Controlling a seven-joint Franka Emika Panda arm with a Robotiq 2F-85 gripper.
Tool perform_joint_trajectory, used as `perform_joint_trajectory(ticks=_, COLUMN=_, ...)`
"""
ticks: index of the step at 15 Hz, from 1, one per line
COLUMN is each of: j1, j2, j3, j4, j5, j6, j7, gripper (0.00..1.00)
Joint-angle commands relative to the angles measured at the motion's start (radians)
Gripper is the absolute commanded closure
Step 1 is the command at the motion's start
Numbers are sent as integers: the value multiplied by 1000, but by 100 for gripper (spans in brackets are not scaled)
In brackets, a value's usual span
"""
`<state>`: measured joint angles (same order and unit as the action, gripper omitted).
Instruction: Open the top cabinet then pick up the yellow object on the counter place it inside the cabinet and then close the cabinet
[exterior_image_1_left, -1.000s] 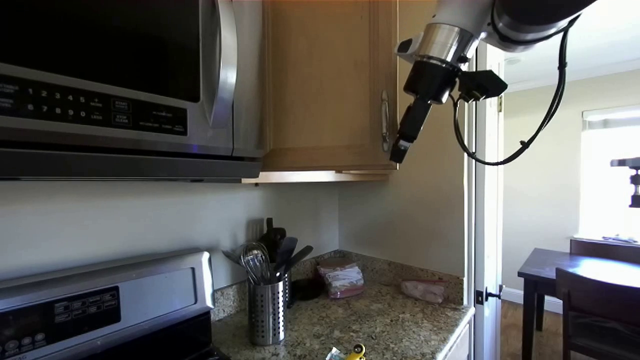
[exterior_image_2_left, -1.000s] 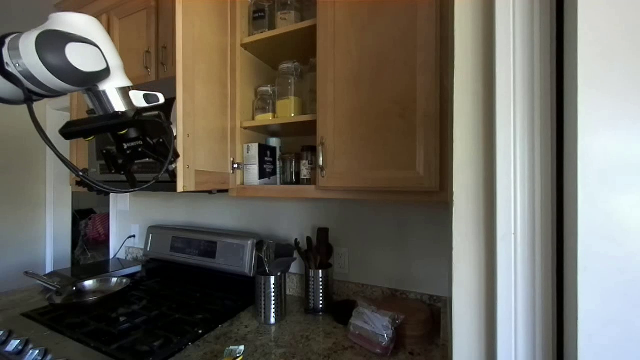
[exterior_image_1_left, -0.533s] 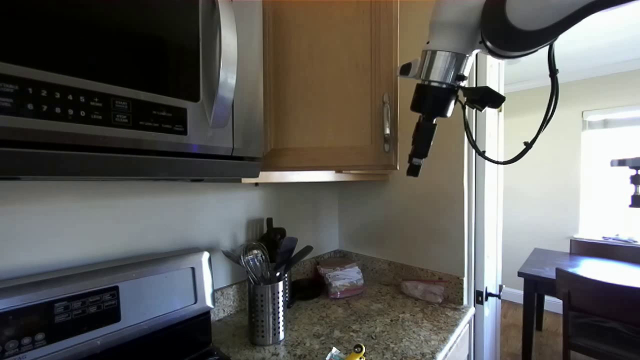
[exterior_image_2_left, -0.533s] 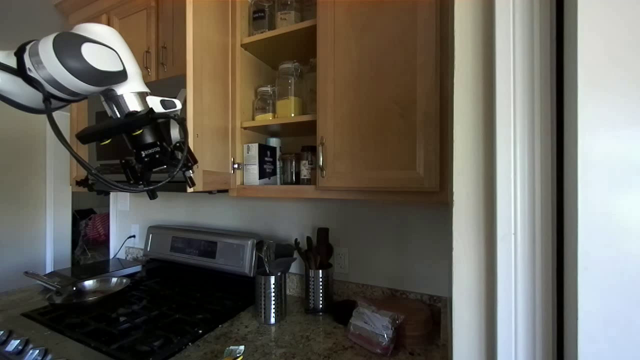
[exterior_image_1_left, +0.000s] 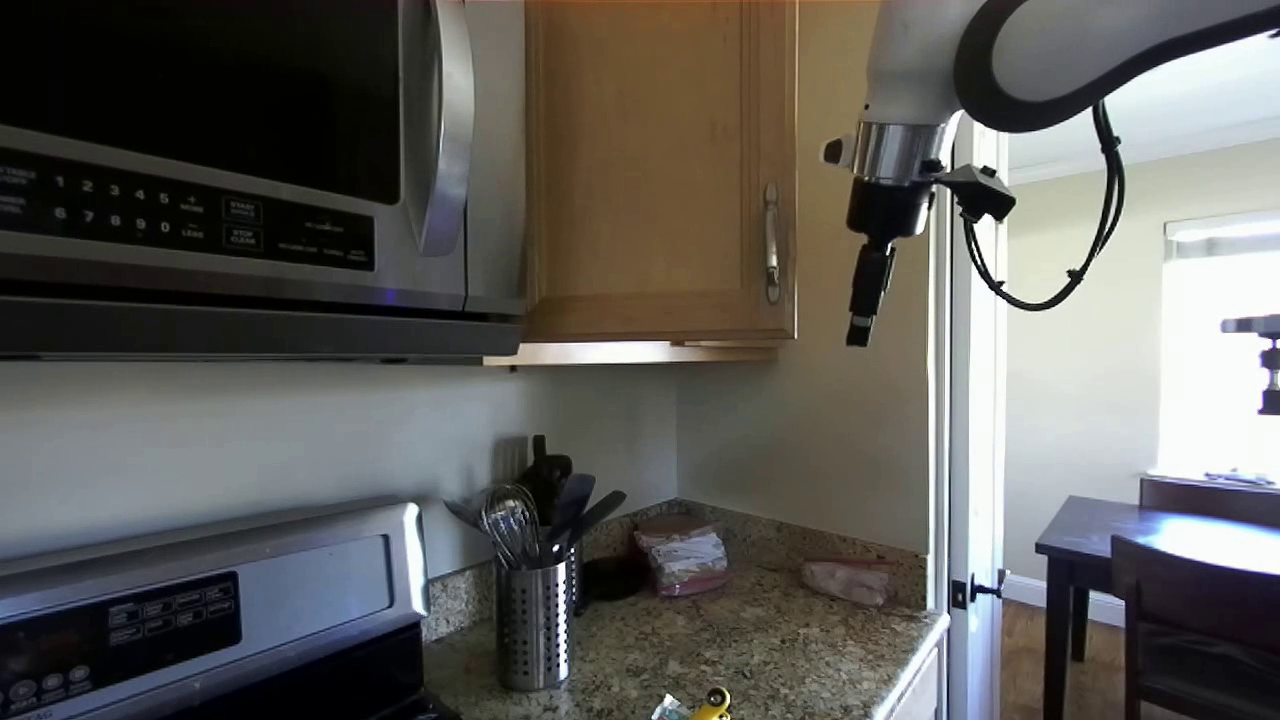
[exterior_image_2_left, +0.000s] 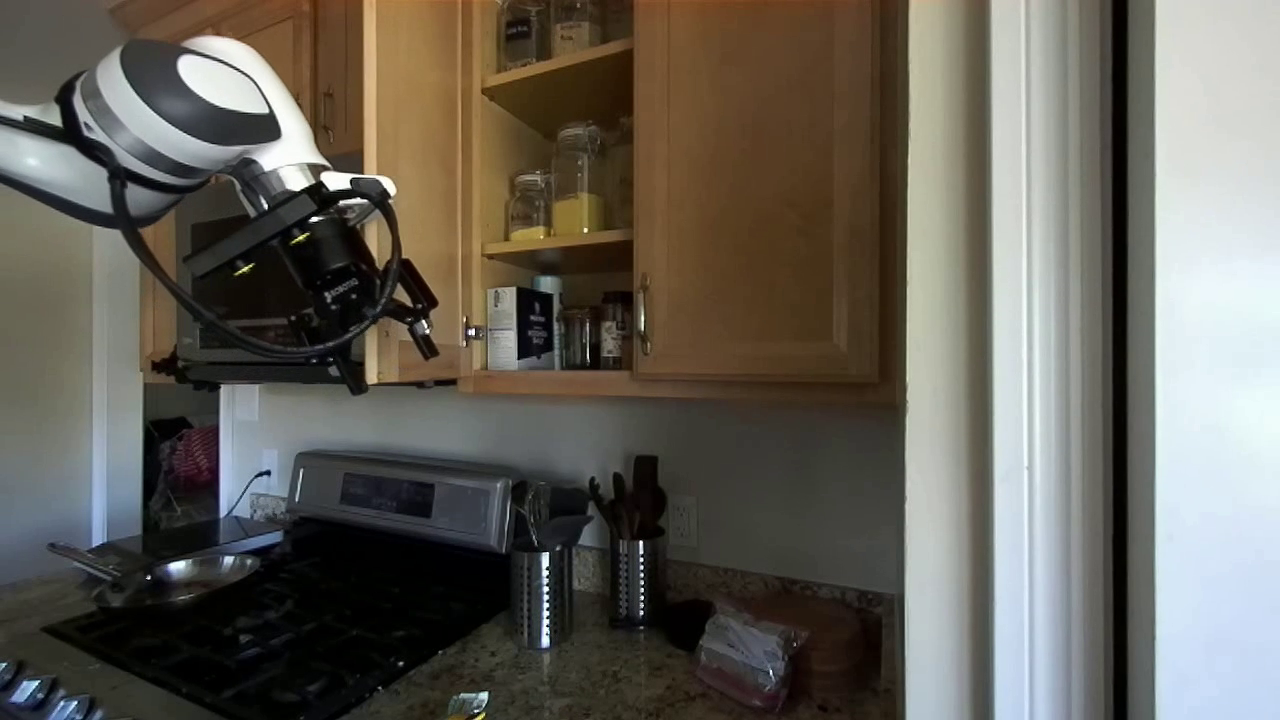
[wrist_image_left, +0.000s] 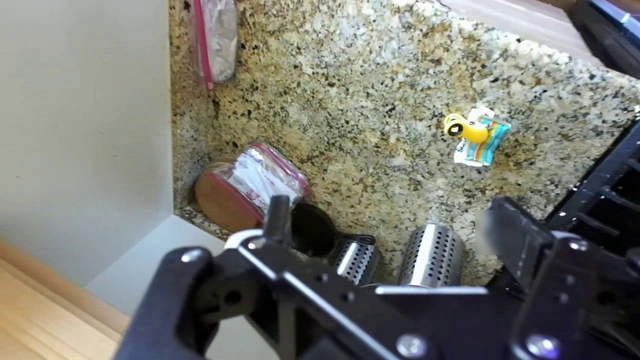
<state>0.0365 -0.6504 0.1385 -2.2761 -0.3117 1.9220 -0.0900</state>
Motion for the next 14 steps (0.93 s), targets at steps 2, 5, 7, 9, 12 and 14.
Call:
perform_joint_trajectory(ticks=2, j1=-36, j2=27, j3=-24, j4=8, j5=-29, j6=81, j7=115, gripper=0)
perform_joint_trajectory(ticks=5, j1=-65, j2=49, j3=-20, j4=-11, j5=-45, j6=237, j7=202, gripper=0)
perform_joint_trajectory(ticks=7, j1=-86, j2=78, j3=-17, j4=-10, j5=-58, j6=346, j7=239, gripper=0)
perform_joint_trajectory(ticks=9, j1=-99, j2=107, j3=-10, j4=-5, j5=-66, j6=431, j7=262, gripper=0)
perform_joint_trajectory(ticks=12, j1=-90, j2=142, j3=-3, j4=11, j5=-44, j6=490, j7=256, gripper=0)
perform_joint_trajectory(ticks=14, j1=-65, j2=140, j3=4, j4=15, j5=-29, j6=509, j7=227, gripper=0)
